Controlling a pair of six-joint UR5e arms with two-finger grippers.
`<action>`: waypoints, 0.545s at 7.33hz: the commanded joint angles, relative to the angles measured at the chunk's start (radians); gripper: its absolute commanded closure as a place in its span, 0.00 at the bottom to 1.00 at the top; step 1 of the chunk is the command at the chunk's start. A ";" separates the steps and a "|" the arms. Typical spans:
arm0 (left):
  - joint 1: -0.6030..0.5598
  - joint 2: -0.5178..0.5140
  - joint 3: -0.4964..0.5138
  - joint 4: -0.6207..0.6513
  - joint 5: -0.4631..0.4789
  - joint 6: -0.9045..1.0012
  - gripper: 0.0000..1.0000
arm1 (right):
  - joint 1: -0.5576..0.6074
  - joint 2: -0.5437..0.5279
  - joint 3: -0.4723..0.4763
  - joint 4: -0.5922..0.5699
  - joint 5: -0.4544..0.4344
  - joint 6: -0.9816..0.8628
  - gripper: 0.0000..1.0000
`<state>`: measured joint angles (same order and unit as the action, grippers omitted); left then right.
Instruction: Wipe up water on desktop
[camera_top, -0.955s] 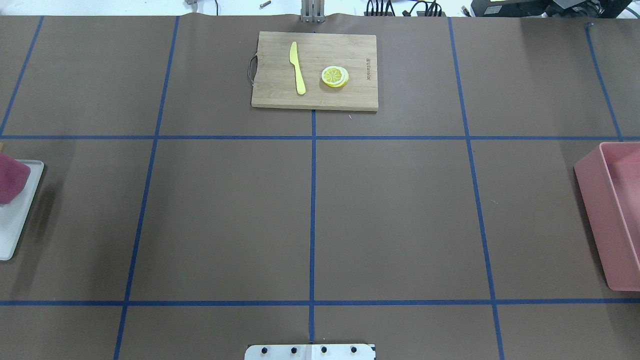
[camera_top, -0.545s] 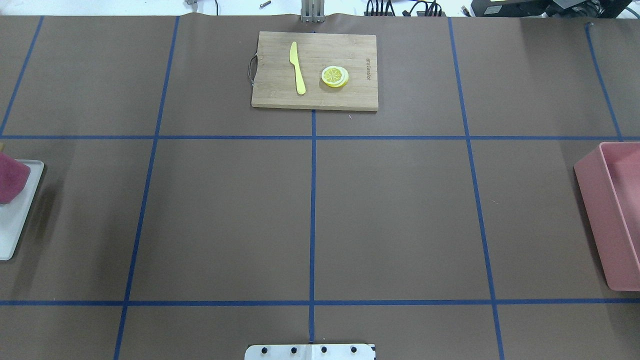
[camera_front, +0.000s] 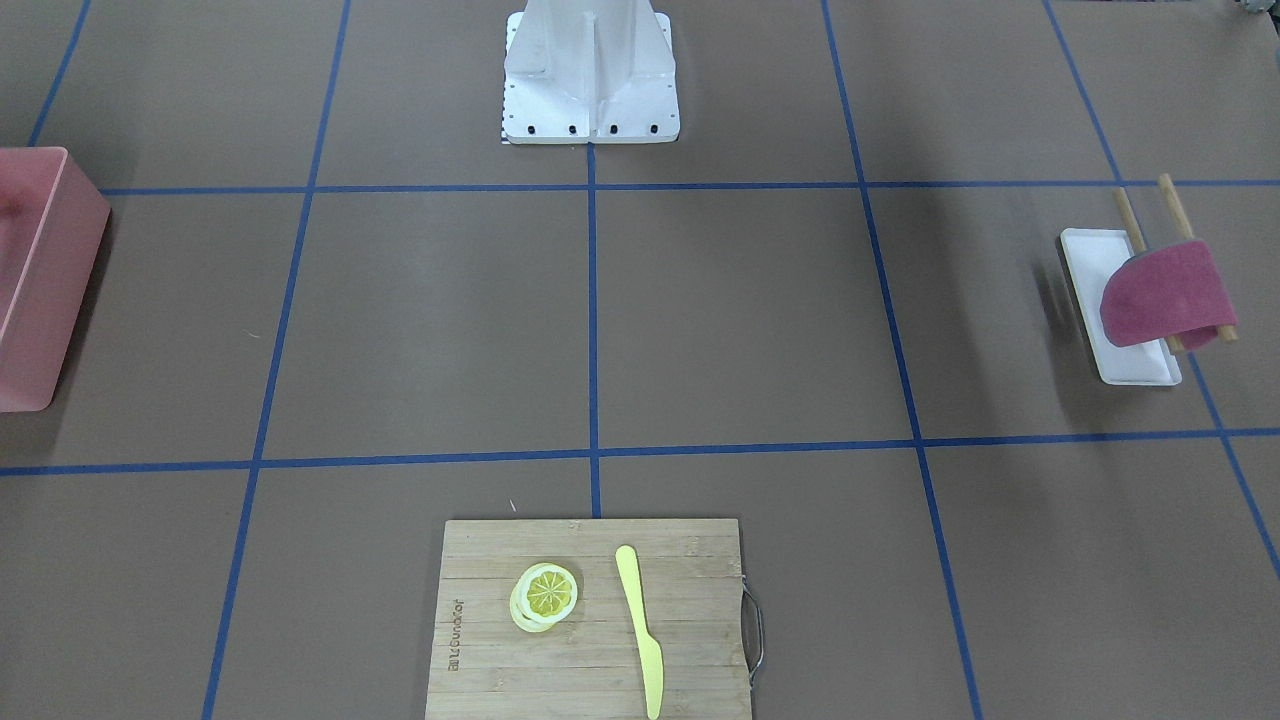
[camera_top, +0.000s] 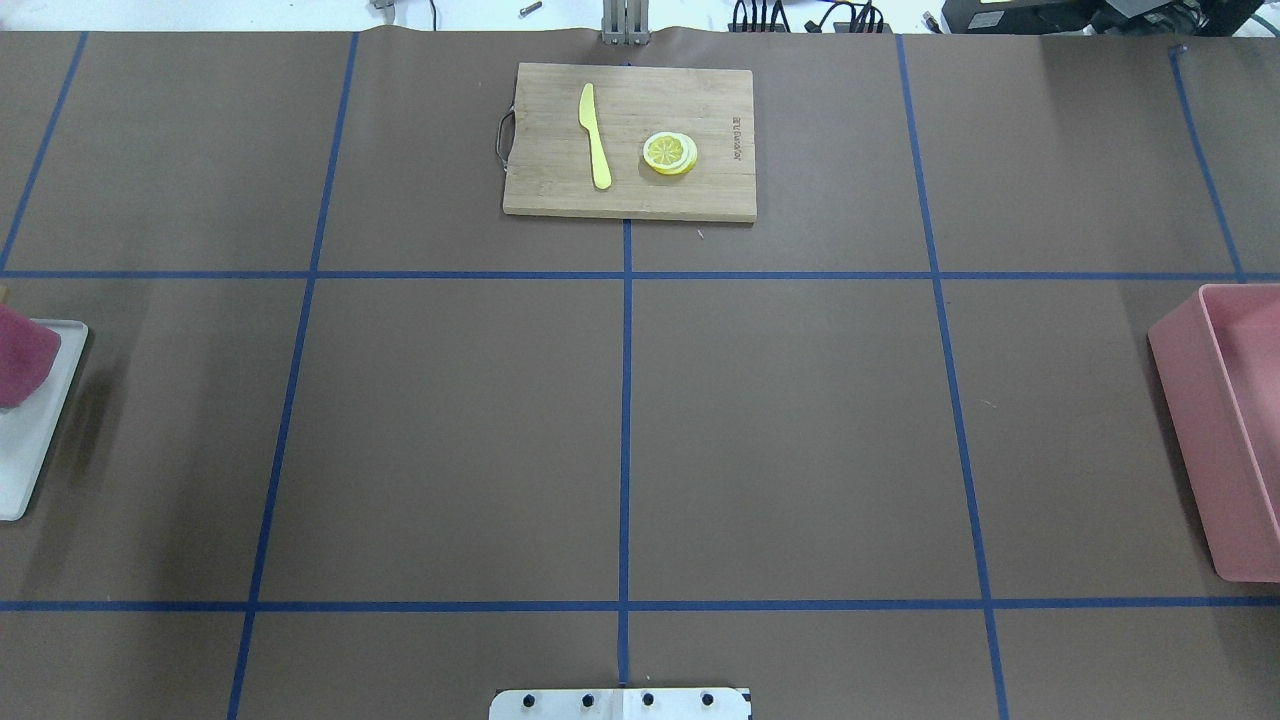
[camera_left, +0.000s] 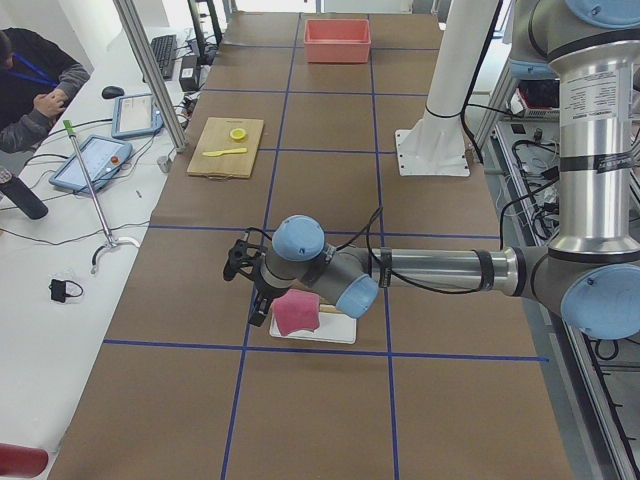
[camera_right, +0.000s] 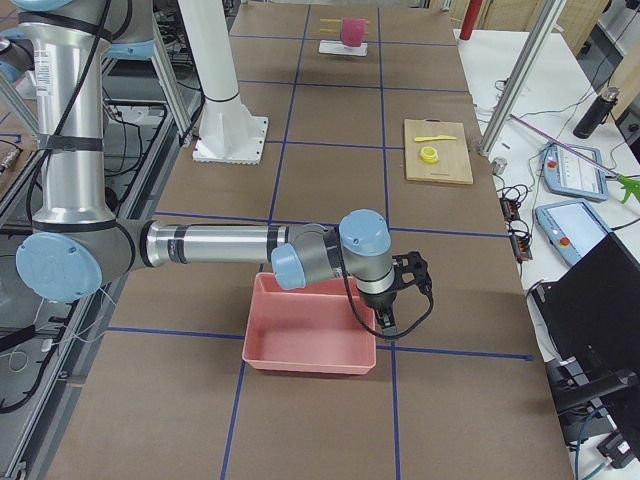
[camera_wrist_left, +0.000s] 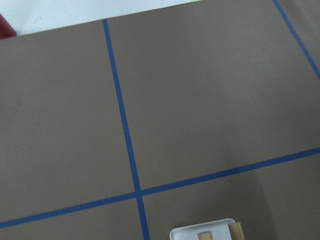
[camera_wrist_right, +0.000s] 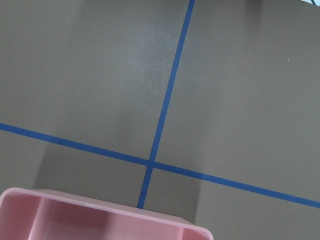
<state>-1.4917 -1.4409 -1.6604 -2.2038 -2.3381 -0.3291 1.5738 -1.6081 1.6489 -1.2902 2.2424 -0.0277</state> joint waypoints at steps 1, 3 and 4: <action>0.075 0.030 0.001 -0.046 -0.027 -0.153 0.02 | 0.000 -0.003 -0.001 0.000 0.000 0.000 0.00; 0.136 0.054 0.023 -0.155 -0.023 -0.248 0.03 | 0.000 -0.003 -0.003 0.000 0.000 -0.001 0.00; 0.142 0.054 0.053 -0.180 -0.021 -0.246 0.07 | 0.000 -0.003 -0.004 0.000 -0.001 -0.001 0.00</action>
<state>-1.3682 -1.3923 -1.6383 -2.3398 -2.3612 -0.5559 1.5739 -1.6106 1.6459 -1.2901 2.2424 -0.0285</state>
